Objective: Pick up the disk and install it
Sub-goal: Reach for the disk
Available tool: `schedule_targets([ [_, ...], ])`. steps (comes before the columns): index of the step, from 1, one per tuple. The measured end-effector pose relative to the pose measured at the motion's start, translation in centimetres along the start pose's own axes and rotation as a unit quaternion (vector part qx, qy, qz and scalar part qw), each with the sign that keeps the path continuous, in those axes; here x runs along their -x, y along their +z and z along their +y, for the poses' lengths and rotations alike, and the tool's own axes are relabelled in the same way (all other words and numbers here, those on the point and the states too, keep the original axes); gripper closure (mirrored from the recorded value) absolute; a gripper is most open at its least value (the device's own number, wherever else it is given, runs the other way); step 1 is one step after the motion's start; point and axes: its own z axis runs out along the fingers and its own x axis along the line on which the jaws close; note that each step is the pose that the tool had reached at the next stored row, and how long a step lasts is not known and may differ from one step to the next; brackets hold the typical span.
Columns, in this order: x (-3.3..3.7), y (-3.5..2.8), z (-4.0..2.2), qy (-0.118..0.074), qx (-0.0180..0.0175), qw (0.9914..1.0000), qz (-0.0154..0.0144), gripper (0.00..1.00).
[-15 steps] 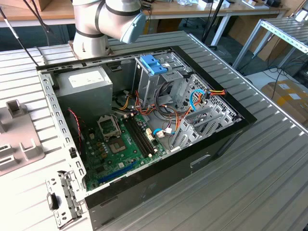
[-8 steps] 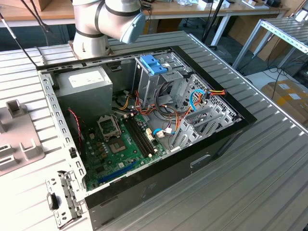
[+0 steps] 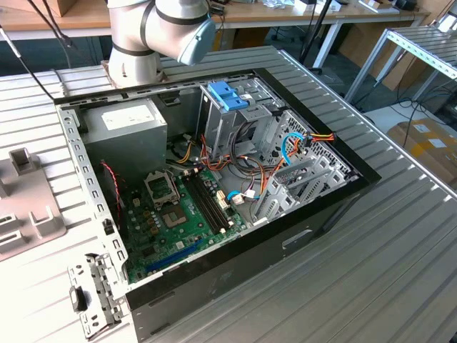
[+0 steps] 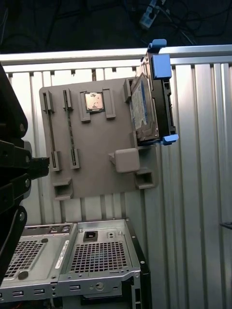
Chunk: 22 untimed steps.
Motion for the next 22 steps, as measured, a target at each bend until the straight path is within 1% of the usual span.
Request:
schedule_targets([
  [4, -0.42, -0.01, -0.04, 0.000, 0.0000, 1.00000, 0.0000, 0.89],
  [6, -0.79, -0.03, -0.06, 0.000, 0.0000, 1.00000, 0.0000, 0.89],
  [12, -1.50, -0.04, -0.12, 0.000, 0.0000, 1.00000, 0.0000, 0.89],
  [20, -2.31, -0.06, -0.18, 0.000, 0.0000, 1.00000, 0.0000, 0.89],
  [22, -2.63, -0.08, -0.20, 0.000, 0.0000, 1.00000, 0.0000, 0.89],
])
